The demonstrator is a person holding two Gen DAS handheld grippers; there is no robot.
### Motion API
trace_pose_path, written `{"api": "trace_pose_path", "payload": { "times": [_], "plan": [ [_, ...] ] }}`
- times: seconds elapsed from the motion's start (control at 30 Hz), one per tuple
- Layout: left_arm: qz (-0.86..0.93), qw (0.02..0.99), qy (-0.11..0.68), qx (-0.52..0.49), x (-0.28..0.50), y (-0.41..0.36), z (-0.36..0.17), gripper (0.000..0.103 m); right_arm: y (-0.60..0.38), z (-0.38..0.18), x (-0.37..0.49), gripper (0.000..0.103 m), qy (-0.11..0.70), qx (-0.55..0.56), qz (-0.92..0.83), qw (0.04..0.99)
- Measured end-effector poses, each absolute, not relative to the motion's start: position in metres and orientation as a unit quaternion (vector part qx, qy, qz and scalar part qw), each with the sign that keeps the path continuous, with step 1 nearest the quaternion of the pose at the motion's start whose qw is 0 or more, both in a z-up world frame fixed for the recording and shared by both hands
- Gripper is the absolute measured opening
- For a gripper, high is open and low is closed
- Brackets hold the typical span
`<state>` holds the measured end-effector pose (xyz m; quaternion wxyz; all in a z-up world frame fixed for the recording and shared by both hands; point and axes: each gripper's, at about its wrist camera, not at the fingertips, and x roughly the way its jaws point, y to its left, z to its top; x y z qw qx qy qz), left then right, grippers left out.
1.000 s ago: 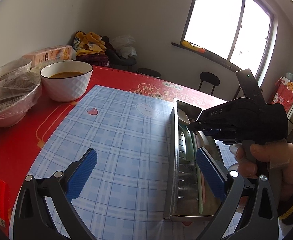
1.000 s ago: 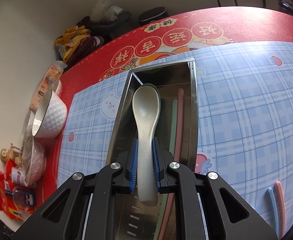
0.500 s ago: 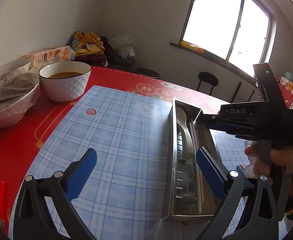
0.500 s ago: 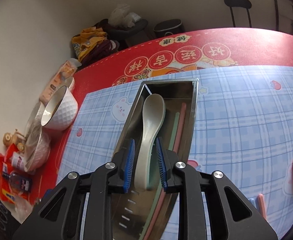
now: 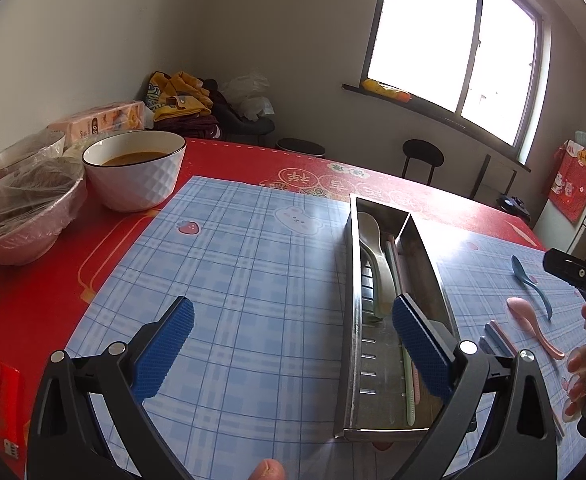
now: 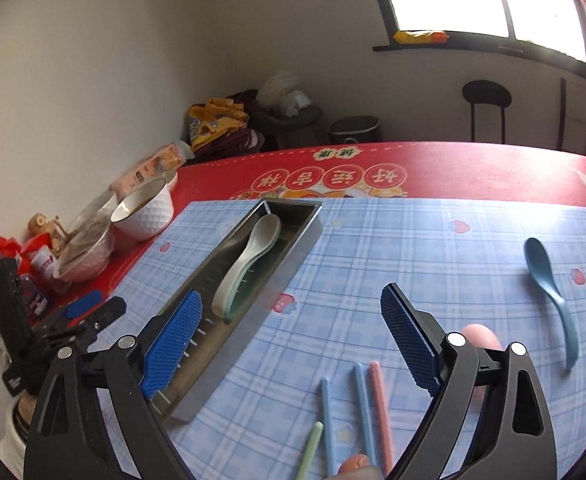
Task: Organize utensils
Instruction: 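Move the left tool onto the light green chopstick and close its fingers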
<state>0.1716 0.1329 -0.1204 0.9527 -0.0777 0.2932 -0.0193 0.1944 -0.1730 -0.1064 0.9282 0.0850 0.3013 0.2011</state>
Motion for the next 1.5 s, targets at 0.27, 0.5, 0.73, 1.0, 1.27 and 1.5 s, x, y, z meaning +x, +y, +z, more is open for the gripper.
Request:
{"api": "trace_pose_path", "payload": {
  "times": [0.27,0.5,0.73,1.0,1.27,1.5],
  "plan": [
    [-0.042,0.963,0.261,-0.055,0.162,0.122,-0.116,0.097,-0.233,-0.119,0.143,0.088,0.263,0.089,0.183,0.943],
    [-0.058,0.969,0.235,-0.046,0.131,0.101,-0.096,0.097,-0.271,-0.125,0.123,0.088,0.258,0.079,0.164,0.949],
    [-0.098,0.957,0.272,-0.011,0.107,0.04,-0.094,0.097,-0.281,-0.13,0.122,0.088,0.248,0.054,0.127,0.959],
    [-0.105,0.939,0.324,0.045,0.102,-0.02,-0.111,0.097,-0.295,-0.143,0.124,0.088,0.253,0.06,0.099,0.96],
    [-0.163,0.912,0.371,0.058,0.102,-0.065,-0.13,0.079,-0.307,-0.145,0.122,0.088,0.247,0.093,0.12,0.957],
    [-0.189,0.881,0.428,0.067,0.111,-0.086,-0.152,0.042,-0.314,-0.146,0.119,0.088,0.242,0.117,0.124,0.955]
  ]
}}
